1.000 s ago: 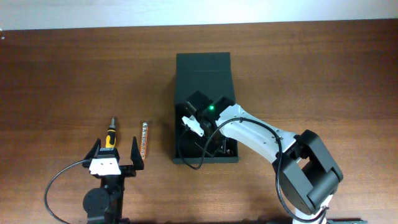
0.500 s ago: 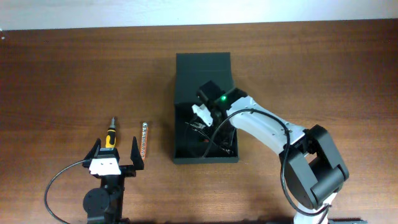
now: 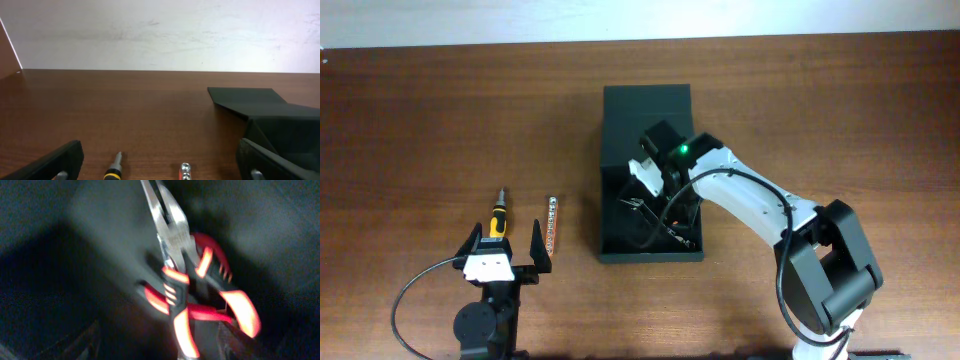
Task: Pack container
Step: 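Lower the orange pliers into the box and open the right gripper, then raise the right gripper and move it away to the right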
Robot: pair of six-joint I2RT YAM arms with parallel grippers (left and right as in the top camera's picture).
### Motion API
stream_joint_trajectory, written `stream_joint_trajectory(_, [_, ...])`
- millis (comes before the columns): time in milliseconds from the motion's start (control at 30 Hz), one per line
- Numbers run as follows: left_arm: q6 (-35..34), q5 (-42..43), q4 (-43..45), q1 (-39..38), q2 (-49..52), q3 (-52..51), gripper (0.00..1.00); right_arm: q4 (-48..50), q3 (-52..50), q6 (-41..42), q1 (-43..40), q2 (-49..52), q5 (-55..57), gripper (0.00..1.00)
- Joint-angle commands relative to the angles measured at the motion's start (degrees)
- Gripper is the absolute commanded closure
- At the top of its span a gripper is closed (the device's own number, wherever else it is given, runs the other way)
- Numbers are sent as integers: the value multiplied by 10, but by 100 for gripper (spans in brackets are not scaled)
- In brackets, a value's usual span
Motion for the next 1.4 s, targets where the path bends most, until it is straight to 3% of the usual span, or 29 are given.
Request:
stream_joint_trajectory(0, [3,6,-3,3,-4,-1,1,-28,82,1,0,-8,-34,23])
stream_joint_trajectory(133, [3,6,-3,3,-4,-1,1,-89,179,1,-1,-8,-34,16])
stream_joint_trajectory(200, [3,6,-3,3,-4,-1,1,-120,231,18,-4,-8,-11,1])
stream_joint_trajectory(467, [3,6,-3,3,-4,-1,1,-263,428,129,-62,-9,247,1])
stream_joint_trajectory(667, [3,6,-3,3,-4,-1,1,-383,513,155,-159,-9,345,1])
stream_joint_trajectory(1067, [3,6,-3,3,-4,-1,1,-385,505,177,-395,-14,274,1])
stream_joint_trajectory(1233, [3,6,-2,3,-4,-1,1,-348,463,177,-462,-8,187,1])
stream_joint_trajectory(1367, [3,7,2,3,-4,-1,1,-303,385,174,-484,-7,182,1])
